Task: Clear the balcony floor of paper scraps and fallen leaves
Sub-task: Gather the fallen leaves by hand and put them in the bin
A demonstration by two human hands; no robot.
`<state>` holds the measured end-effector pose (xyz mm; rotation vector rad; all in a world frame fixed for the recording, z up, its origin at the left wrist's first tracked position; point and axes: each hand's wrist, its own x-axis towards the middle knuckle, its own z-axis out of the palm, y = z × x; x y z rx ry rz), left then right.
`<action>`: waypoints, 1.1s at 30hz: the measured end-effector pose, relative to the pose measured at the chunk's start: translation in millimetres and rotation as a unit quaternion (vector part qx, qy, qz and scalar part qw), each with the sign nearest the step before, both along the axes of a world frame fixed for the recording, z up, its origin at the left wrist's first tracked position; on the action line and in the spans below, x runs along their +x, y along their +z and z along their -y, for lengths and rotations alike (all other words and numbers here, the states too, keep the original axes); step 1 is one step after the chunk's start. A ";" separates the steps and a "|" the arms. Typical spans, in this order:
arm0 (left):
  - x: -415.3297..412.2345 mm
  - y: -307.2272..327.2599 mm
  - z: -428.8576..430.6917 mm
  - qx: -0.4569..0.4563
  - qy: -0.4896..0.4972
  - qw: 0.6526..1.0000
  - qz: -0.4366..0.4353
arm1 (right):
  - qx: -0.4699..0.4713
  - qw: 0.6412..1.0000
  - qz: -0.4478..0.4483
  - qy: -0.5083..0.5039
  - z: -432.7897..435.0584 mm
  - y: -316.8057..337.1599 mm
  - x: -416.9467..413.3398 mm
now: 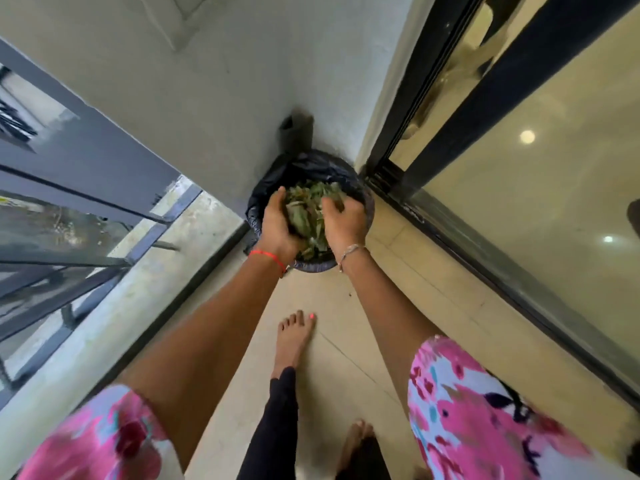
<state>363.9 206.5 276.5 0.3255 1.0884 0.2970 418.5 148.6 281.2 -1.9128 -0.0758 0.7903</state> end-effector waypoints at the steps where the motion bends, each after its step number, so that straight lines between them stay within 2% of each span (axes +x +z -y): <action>1: 2.3 -9.8 -9.9 0.012 -0.050 0.998 -0.037 | -0.054 0.996 0.019 0.073 -5.5 -10.1 2.0; 3: 8.1 -27.6 -25.5 0.040 -0.124 0.986 -0.107 | -0.129 0.975 0.014 0.178 -10.4 -23.6 7.2; 7: 16.1 -47.3 -37.3 0.141 -0.204 0.939 -0.238 | -0.158 0.957 0.013 0.244 -13.1 -26.8 13.2; 8: 16.5 -49.9 -39.0 0.189 -0.243 0.916 -0.257 | -0.166 0.954 0.019 0.248 -14.2 -25.1 13.9; 10: 14.2 -48.9 -37.9 0.303 -0.334 0.840 -0.303 | -0.190 0.949 0.039 0.250 -14.8 -18.6 14.8; 14: 17.0 -36.0 -39.4 0.452 -0.414 0.702 -0.364 | -0.234 0.934 0.133 0.234 -20.7 -7.8 21.4; 16: 20.3 -28.3 -38.4 0.483 -0.516 0.622 -0.337 | -0.253 0.916 0.109 0.290 -22.2 -4.1 26.5; 19: 18.5 -15.4 -34.5 0.484 -0.628 0.541 -0.280 | -0.290 0.866 0.026 0.407 -15.0 4.6 31.9; 22: 16.1 6.8 -26.6 0.506 -0.684 0.458 -0.258 | -0.286 0.868 -0.018 0.405 -1.1 31.5 32.4; 24: 18.8 33.8 -17.4 0.509 -0.710 0.422 -0.244 | -0.287 0.877 0.003 0.386 13.2 63.5 32.2; 27: 21.5 91.8 4.2 0.532 -0.728 0.379 -0.209 | -0.310 0.869 0.035 0.384 46.3 125.5 27.9; 33: 18.8 245.6 83.5 0.602 -0.745 0.269 -0.108 | -0.337 0.887 0.041 0.315 162.3 273.8 4.2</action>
